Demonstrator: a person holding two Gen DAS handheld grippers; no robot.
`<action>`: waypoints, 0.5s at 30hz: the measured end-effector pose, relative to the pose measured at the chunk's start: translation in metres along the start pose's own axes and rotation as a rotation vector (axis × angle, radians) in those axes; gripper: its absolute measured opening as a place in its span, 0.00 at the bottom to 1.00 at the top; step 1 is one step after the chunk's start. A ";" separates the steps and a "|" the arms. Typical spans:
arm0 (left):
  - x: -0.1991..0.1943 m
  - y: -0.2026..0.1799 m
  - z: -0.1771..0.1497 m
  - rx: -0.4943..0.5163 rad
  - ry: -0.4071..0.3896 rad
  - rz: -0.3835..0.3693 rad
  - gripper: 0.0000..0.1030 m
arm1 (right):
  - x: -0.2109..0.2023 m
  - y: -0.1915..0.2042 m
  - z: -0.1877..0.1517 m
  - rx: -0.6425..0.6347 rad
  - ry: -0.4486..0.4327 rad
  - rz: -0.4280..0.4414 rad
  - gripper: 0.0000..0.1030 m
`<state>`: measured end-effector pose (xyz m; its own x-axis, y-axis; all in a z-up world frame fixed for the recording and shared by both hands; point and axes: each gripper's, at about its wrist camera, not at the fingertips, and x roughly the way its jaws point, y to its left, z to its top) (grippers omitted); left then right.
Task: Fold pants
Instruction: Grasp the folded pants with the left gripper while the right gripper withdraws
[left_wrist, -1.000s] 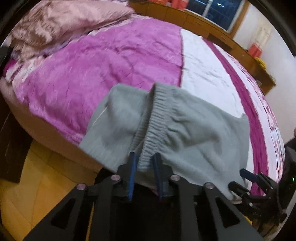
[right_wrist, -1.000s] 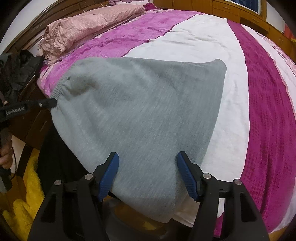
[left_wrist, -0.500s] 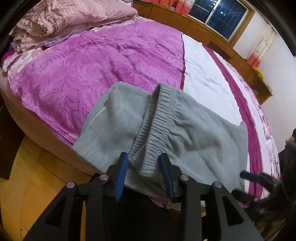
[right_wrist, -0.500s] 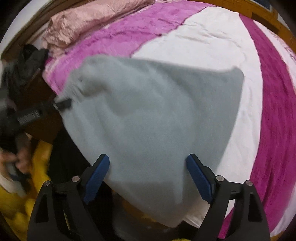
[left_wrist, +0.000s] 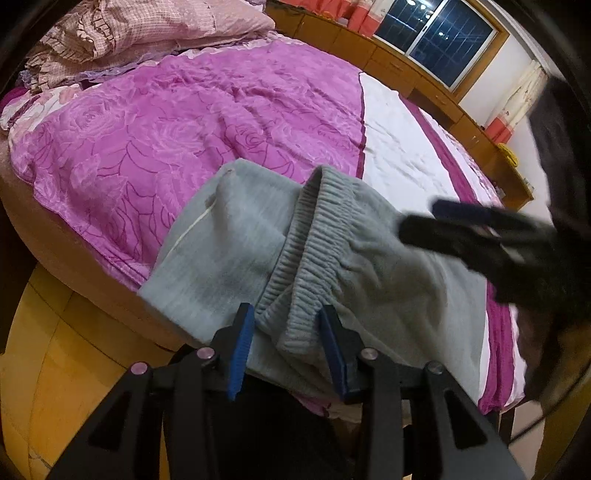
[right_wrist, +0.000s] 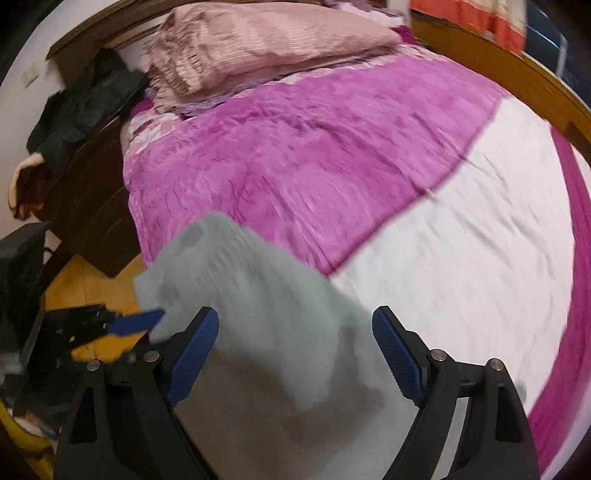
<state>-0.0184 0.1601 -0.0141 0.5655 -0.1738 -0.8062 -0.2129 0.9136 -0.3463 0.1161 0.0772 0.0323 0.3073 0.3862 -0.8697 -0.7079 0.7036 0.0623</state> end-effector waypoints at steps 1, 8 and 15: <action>0.001 0.001 0.000 0.001 0.001 -0.011 0.37 | 0.005 0.002 0.005 -0.016 0.004 0.002 0.78; 0.005 0.005 0.001 0.003 0.002 -0.046 0.39 | 0.045 0.006 0.019 -0.073 0.083 0.043 0.65; 0.008 0.003 0.004 0.030 -0.004 -0.037 0.39 | 0.056 -0.001 0.013 -0.019 0.067 0.118 0.46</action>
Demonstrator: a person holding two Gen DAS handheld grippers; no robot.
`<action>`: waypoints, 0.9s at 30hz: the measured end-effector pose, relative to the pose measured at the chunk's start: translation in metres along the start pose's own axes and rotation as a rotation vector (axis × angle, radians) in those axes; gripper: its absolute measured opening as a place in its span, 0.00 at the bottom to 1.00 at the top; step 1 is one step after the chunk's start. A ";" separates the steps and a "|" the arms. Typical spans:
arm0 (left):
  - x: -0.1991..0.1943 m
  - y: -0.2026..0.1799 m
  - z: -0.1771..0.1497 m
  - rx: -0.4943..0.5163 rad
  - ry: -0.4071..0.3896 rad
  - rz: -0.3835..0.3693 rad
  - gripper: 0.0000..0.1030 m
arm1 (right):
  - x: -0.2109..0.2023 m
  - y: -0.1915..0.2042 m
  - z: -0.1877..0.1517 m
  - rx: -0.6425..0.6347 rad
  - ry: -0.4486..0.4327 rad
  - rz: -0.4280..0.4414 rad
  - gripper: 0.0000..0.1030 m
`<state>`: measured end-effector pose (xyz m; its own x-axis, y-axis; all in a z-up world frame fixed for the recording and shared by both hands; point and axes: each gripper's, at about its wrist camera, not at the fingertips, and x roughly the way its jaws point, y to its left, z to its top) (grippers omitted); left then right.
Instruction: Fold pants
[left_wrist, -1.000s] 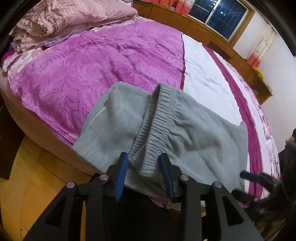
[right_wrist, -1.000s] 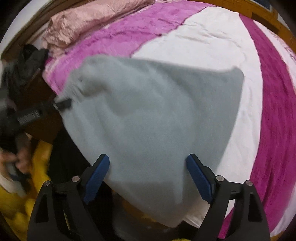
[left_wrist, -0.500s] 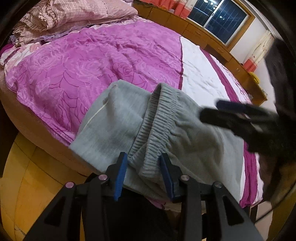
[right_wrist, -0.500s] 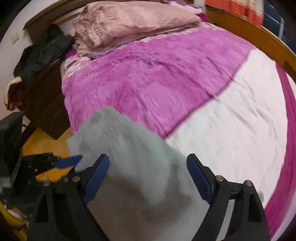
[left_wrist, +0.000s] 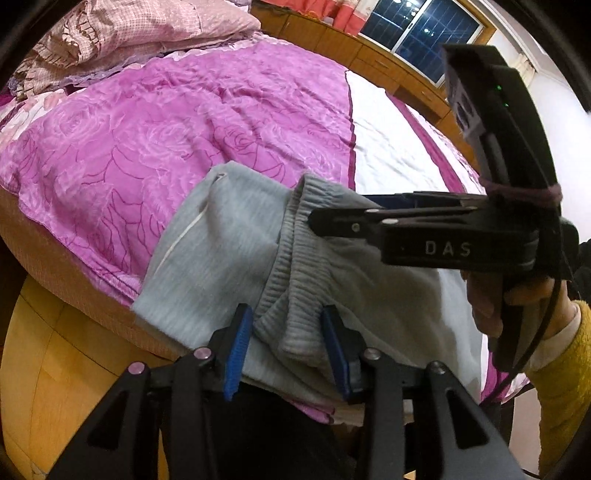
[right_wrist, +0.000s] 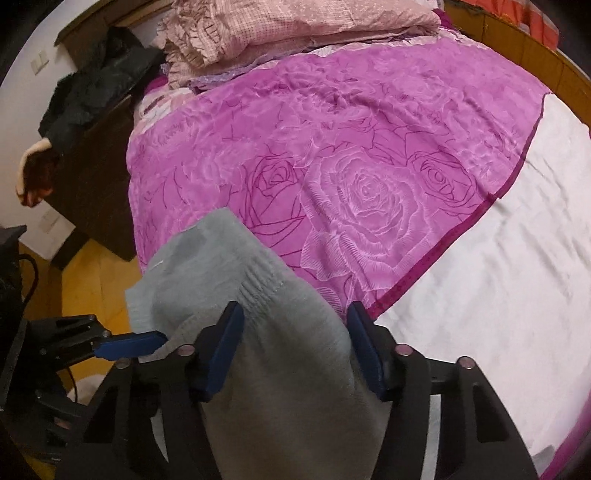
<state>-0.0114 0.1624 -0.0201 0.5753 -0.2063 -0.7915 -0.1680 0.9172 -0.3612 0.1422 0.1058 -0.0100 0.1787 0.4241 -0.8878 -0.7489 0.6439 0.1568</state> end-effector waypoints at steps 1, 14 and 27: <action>0.000 0.001 0.000 -0.006 -0.001 0.000 0.40 | -0.001 -0.001 -0.001 0.007 -0.008 0.002 0.42; -0.027 -0.020 -0.002 0.081 -0.056 0.041 0.17 | -0.041 0.018 -0.015 -0.002 -0.190 -0.083 0.18; -0.087 -0.008 0.019 0.059 -0.163 0.050 0.17 | -0.075 0.049 0.014 -0.027 -0.301 -0.043 0.17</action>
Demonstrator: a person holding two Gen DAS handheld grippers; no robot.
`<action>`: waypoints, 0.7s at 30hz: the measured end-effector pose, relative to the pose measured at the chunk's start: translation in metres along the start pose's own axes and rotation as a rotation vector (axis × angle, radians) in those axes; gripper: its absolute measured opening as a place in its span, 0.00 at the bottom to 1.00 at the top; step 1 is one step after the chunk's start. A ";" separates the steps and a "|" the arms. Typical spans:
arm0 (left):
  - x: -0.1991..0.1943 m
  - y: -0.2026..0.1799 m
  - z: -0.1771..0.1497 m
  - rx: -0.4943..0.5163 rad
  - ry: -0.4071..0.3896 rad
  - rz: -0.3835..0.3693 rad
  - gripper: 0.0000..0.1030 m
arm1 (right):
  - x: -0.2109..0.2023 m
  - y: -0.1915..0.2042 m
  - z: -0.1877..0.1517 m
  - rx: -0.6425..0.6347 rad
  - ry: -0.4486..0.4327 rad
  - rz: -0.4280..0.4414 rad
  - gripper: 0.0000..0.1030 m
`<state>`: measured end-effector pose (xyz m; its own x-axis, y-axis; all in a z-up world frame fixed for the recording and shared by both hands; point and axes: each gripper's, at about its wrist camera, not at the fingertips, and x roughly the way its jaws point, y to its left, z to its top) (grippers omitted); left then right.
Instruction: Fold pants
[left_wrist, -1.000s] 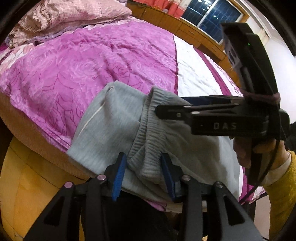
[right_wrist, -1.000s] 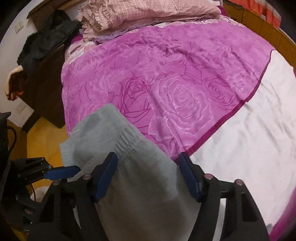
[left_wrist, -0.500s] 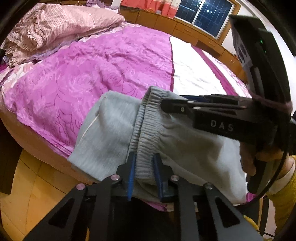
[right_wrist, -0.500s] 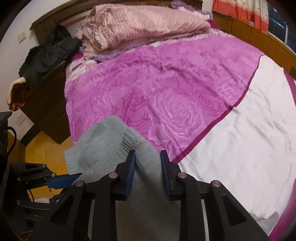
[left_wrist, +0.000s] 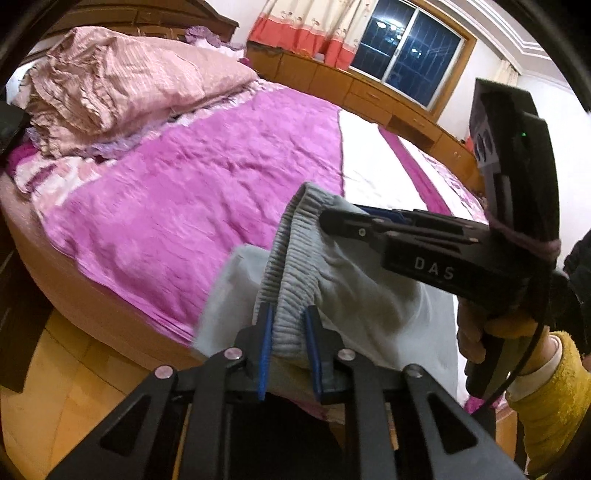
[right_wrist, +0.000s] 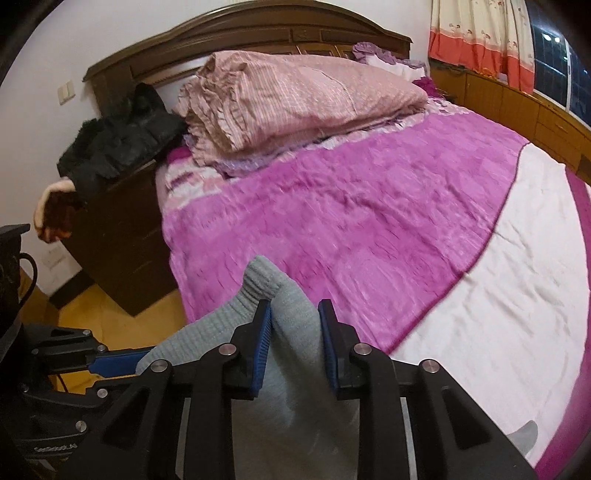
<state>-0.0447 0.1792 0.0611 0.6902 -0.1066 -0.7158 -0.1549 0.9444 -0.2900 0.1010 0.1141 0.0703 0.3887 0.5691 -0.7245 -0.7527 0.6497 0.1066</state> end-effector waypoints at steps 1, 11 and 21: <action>0.000 0.006 0.003 -0.002 -0.001 0.016 0.17 | 0.004 0.003 0.004 -0.003 -0.002 0.005 0.17; 0.048 0.056 -0.008 -0.065 0.123 0.077 0.21 | 0.074 0.010 0.004 0.036 0.107 0.024 0.18; 0.043 0.060 -0.014 -0.050 0.128 0.109 0.39 | 0.083 -0.015 -0.009 0.221 0.121 0.059 0.28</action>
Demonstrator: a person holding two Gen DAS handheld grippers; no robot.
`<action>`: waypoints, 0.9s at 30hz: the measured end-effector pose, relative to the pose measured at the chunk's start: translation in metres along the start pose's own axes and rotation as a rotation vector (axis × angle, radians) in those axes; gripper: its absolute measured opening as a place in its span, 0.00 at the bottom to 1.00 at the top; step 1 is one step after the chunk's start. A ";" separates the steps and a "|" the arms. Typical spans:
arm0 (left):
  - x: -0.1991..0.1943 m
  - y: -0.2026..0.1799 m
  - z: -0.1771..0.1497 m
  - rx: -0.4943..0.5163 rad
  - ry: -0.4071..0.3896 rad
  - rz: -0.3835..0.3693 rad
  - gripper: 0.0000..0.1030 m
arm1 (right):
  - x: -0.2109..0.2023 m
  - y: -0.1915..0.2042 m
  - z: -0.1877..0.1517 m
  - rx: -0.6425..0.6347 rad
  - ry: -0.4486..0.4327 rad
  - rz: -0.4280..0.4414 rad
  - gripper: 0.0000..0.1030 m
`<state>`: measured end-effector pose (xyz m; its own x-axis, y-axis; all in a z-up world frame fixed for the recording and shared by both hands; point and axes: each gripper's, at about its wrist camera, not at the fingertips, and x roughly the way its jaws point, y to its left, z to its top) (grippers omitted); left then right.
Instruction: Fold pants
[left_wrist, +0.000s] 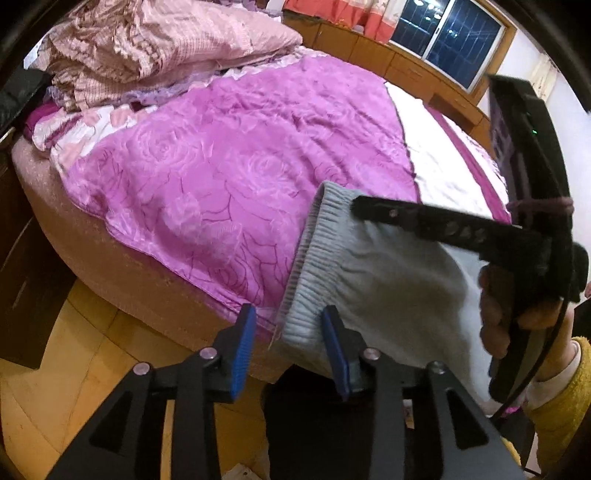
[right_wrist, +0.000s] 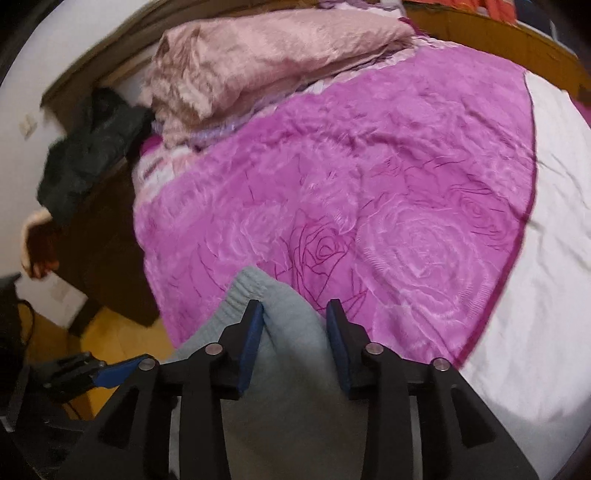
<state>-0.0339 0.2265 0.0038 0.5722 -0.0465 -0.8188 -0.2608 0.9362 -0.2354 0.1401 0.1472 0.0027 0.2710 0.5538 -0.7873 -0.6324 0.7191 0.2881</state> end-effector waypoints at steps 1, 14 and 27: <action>-0.005 -0.002 0.000 0.009 -0.007 0.010 0.38 | -0.012 -0.004 0.000 0.019 -0.024 -0.009 0.28; -0.030 -0.041 0.007 0.100 -0.057 0.022 0.39 | -0.126 -0.083 -0.078 0.204 -0.048 -0.293 0.30; 0.008 -0.083 -0.011 0.172 0.083 0.019 0.39 | -0.172 -0.118 -0.192 0.488 0.036 -0.320 0.57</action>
<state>-0.0166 0.1450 0.0110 0.5008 -0.0498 -0.8641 -0.1301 0.9827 -0.1320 0.0287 -0.1139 -0.0010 0.3632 0.2688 -0.8921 -0.1137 0.9631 0.2439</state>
